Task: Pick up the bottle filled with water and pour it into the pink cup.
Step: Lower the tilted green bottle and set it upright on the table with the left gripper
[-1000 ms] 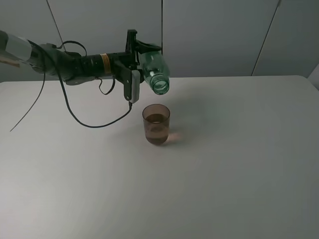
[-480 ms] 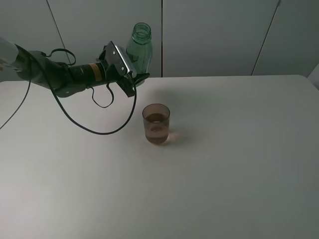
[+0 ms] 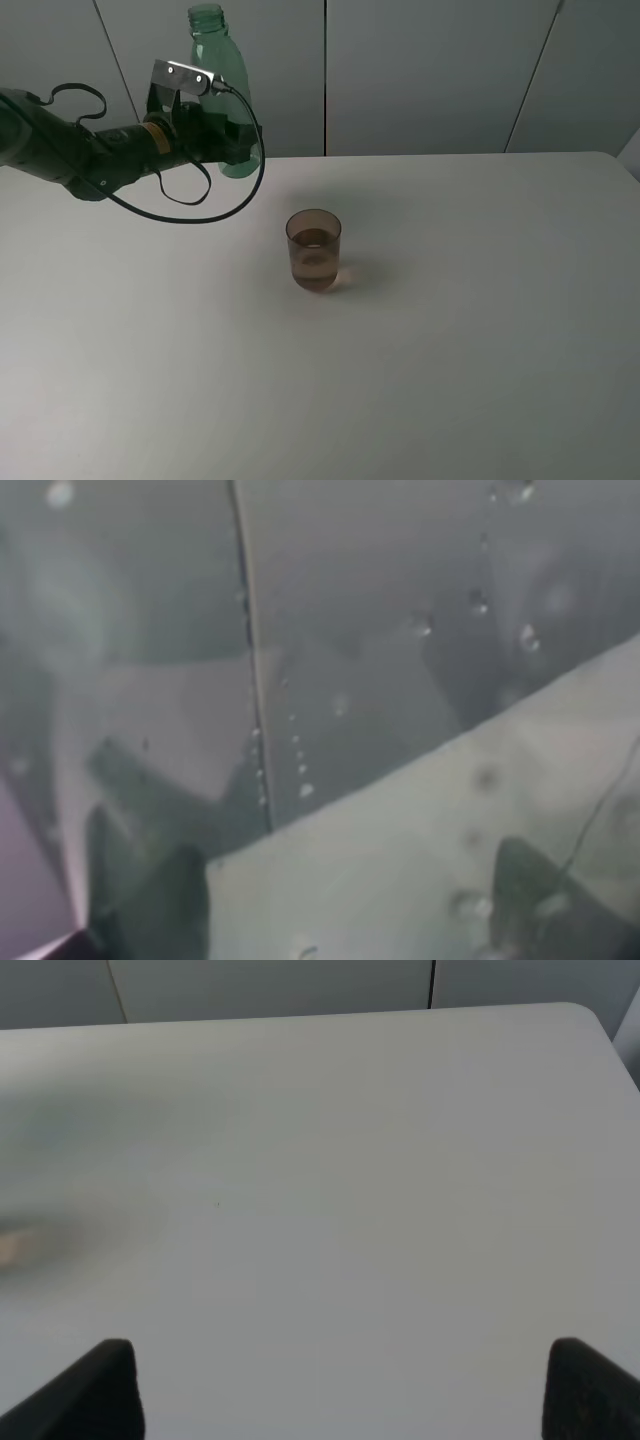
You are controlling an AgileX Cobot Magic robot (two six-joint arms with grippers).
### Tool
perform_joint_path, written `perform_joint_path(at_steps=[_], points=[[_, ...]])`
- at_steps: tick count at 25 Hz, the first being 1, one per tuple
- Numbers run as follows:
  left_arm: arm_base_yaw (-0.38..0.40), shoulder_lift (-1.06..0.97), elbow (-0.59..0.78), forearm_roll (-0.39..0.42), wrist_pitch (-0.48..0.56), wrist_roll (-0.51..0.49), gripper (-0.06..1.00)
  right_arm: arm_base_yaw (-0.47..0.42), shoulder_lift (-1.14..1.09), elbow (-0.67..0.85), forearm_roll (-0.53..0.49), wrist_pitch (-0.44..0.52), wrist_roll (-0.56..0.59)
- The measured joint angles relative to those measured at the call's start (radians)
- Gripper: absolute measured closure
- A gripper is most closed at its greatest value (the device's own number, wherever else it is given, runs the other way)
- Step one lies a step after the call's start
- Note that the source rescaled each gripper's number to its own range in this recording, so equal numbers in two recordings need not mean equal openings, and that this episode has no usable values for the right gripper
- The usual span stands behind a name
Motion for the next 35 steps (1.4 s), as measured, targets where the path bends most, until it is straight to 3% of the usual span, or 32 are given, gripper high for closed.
perform_joint_path(at_steps=[6, 10, 19, 35], points=[[0.005, -0.051, 0.191, -0.249, -0.07, 0.131, 0.94, 0.0, 0.0, 0.0, 0.0, 0.0, 0.0], [0.047, -0.056, 0.284, -0.35, -0.157, 0.173, 0.94, 0.0, 0.0, 0.0, 0.0, 0.0, 0.0], [0.14, -0.041, 0.331, -0.37, -0.3, 0.247, 0.94, 0.0, 0.0, 0.0, 0.0, 0.0, 0.0], [0.14, 0.076, 0.331, -0.359, -0.308, 0.329, 0.94, 0.0, 0.0, 0.0, 0.0, 0.0, 0.0]])
